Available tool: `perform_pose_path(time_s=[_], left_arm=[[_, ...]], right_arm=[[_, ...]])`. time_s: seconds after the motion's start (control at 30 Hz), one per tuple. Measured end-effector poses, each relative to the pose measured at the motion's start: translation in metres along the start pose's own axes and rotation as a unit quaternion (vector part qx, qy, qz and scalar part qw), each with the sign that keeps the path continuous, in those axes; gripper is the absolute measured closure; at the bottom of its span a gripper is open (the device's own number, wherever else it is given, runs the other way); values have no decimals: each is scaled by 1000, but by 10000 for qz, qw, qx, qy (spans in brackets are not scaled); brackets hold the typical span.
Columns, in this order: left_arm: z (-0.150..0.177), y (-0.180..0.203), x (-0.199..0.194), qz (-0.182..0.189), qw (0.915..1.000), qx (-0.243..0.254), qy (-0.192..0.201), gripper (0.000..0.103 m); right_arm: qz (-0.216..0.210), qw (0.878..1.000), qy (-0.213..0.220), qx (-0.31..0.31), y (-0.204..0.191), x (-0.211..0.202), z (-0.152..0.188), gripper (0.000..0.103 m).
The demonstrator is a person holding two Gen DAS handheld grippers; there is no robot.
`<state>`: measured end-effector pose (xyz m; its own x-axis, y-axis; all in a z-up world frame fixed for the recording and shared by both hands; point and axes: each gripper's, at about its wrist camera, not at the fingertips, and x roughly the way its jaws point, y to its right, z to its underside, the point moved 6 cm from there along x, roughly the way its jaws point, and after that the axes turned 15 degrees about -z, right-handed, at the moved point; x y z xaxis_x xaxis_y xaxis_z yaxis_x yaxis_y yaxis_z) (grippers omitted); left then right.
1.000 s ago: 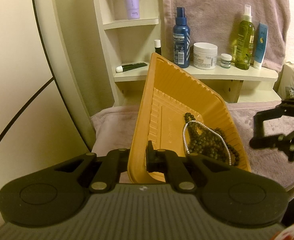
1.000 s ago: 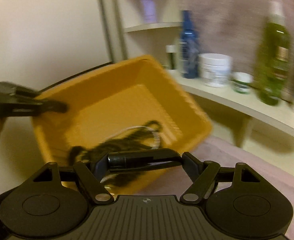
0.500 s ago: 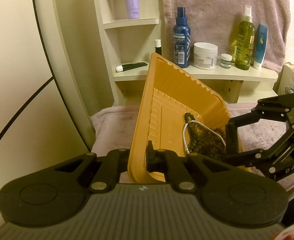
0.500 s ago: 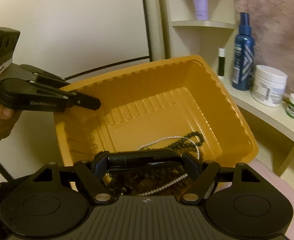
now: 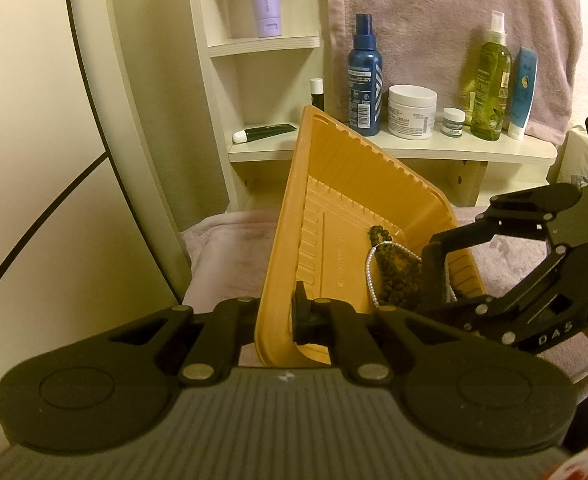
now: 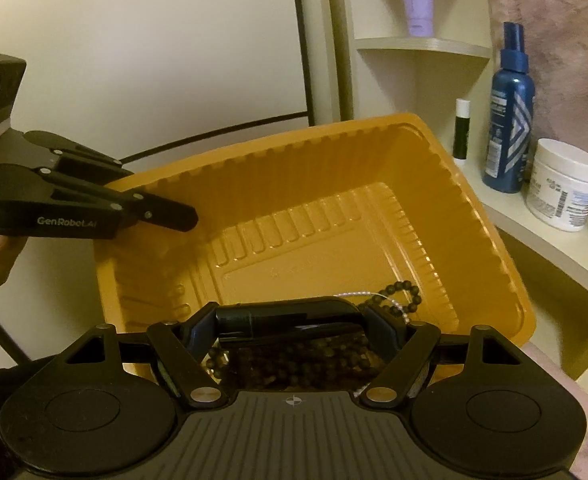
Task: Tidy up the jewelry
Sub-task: 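Carry the black tube over the tray and open the right gripper, then lower the orange tray flat onto the bed with the left gripper and release it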
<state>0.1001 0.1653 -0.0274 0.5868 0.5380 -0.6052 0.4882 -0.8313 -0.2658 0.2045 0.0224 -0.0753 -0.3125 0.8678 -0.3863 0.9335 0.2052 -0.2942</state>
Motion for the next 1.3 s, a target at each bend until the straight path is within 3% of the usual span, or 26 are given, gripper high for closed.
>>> perform_pose_path(time_s=[0.2, 0.53, 0.8, 1.03, 1.3], left_arm=[[1, -1, 1, 13, 10000, -38, -20, 97], [1, -2, 3, 36, 10000, -85, -31, 97], [4, -10, 10, 214, 9992, -302, -118, 97], [9, -17, 22, 332, 9981, -446, -271, 97], [22, -37, 45, 839, 9909, -930, -494, 97]], right_arm=[[71, 9992, 326, 220, 1, -7, -2, 19], [799, 9903, 878, 718, 11, -56, 9, 18], [1207, 9743, 1291, 1399, 15, -91, 37, 18], [1559, 9634, 1392, 1678, 9, -110, 56, 18], [1954, 9436, 1519, 2197, -1, -124, 85, 18]])
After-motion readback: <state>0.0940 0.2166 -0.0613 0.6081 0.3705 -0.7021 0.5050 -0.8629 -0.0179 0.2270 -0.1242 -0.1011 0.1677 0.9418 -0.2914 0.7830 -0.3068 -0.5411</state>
